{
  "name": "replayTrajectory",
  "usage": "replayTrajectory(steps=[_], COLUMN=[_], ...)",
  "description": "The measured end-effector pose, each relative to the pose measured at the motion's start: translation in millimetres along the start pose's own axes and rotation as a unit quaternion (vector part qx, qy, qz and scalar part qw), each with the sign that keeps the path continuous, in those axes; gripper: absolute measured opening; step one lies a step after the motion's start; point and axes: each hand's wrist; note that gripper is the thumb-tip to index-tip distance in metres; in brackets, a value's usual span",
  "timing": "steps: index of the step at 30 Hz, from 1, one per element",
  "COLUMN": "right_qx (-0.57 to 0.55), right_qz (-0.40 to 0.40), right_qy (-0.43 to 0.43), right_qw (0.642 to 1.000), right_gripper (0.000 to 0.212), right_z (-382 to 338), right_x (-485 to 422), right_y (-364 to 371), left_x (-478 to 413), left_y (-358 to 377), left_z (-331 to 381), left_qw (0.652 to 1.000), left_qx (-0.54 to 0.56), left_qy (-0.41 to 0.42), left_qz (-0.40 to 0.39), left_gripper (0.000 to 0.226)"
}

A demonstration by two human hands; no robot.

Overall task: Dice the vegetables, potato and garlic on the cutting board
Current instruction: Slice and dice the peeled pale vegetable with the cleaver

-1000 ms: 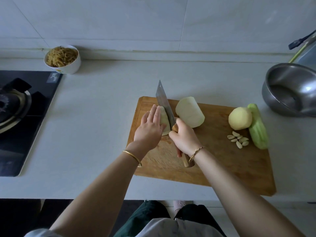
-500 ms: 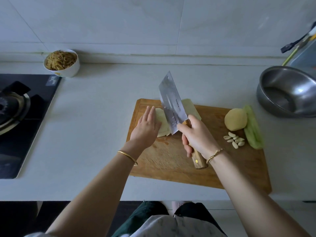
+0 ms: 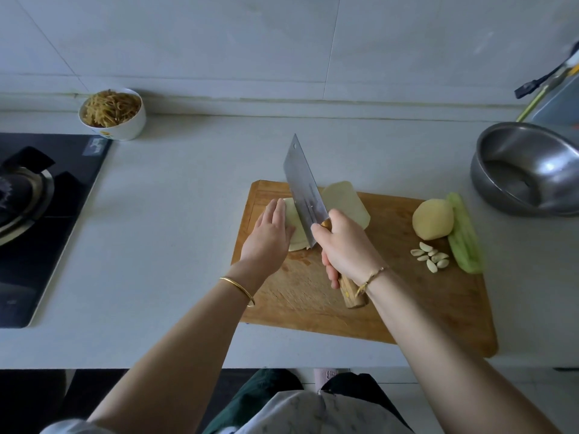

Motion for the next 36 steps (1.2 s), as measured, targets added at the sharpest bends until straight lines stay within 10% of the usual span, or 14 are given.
replayTrajectory(steps=[36], right_qx=[-0.099], right_qz=[-0.028], right_qy=[-0.001], right_qw=[0.995], right_gripper=[0.017], right_z=[24], right_x=[6], right_y=[-7], left_x=[-8], left_y=[2], left_z=[-8], left_qw=[0.999], left_qx=[0.047], left_qy=[-0.003], left_qz=[0.011], left_gripper=[0.059])
Point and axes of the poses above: each hand's wrist, its own x-axis away from the middle knuckle, its own y-axis out of the palm, z = x × y, and after that the axes turned 14 degrees about -z, right-handed
